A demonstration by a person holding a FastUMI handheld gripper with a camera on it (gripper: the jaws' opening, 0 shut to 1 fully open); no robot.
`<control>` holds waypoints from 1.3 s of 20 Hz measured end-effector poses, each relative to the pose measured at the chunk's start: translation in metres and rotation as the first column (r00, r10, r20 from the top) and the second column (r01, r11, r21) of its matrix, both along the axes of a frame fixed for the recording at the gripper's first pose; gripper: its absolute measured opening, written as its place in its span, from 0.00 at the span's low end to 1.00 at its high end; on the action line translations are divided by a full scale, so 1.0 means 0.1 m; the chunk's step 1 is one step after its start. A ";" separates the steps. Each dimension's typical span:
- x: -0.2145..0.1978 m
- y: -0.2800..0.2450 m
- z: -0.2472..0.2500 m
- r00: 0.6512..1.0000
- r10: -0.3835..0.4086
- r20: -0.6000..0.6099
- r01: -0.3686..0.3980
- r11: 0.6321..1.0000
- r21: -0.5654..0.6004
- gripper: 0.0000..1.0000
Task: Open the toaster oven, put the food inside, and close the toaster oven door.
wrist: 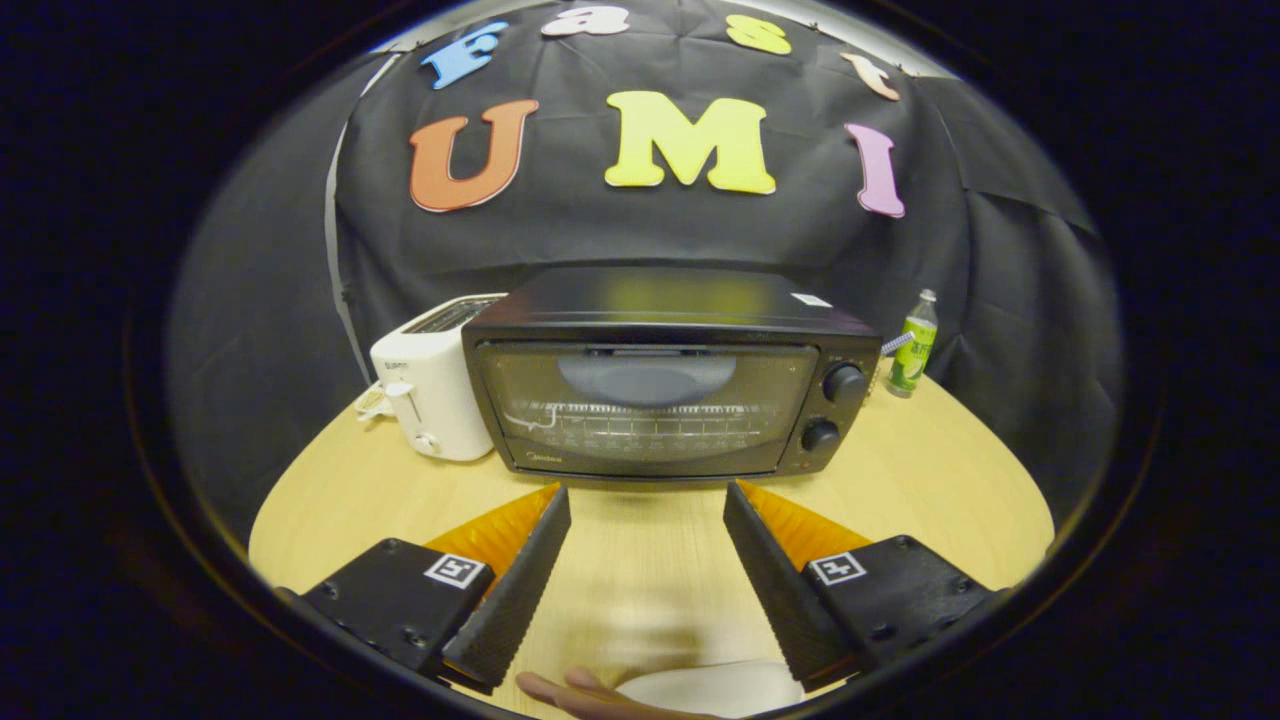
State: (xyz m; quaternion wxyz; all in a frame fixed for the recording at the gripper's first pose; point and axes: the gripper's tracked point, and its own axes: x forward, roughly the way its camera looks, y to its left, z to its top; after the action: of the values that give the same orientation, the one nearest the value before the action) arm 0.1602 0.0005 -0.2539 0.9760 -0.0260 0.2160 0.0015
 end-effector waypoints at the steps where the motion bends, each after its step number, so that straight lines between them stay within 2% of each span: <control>1: -0.01 0.00 -0.03 1.000 0.001 -0.014 -0.001 1.000 0.010 1.00; 4: -0.03 0.00 -0.07 1.000 0.011 -0.029 -0.010 1.000 0.015 1.00; 8: -0.09 -0.03 0.11 1.000 0.012 0.019 -0.011 1.000 -0.025 1.00; 12: -0.31 0.02 0.57 0.993 0.033 0.115 -0.023 0.997 -0.080 1.00; 15: -0.65 0.07 1.01 0.983 0.050 0.177 -0.038 0.997 -0.067 1.00; 17: -0.86 0.04 1.39 0.975 0.029 0.222 -0.018 0.999 -0.051 1.00; 21: -1.23 -0.07 2.23 0.940 0.010 0.341 0.019 0.997 -0.079 1.00; 23: -1.48 -0.17 2.42 0.922 0.009 0.386 0.033 0.994 -0.102 1.00; 26: -1.85 -0.32 2.49 0.877 -0.028 0.480 0.054 0.998 -0.041 1.00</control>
State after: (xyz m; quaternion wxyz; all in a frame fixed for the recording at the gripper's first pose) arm -0.0244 -0.0315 -0.0044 0.9979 -0.0468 -0.0314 -0.0313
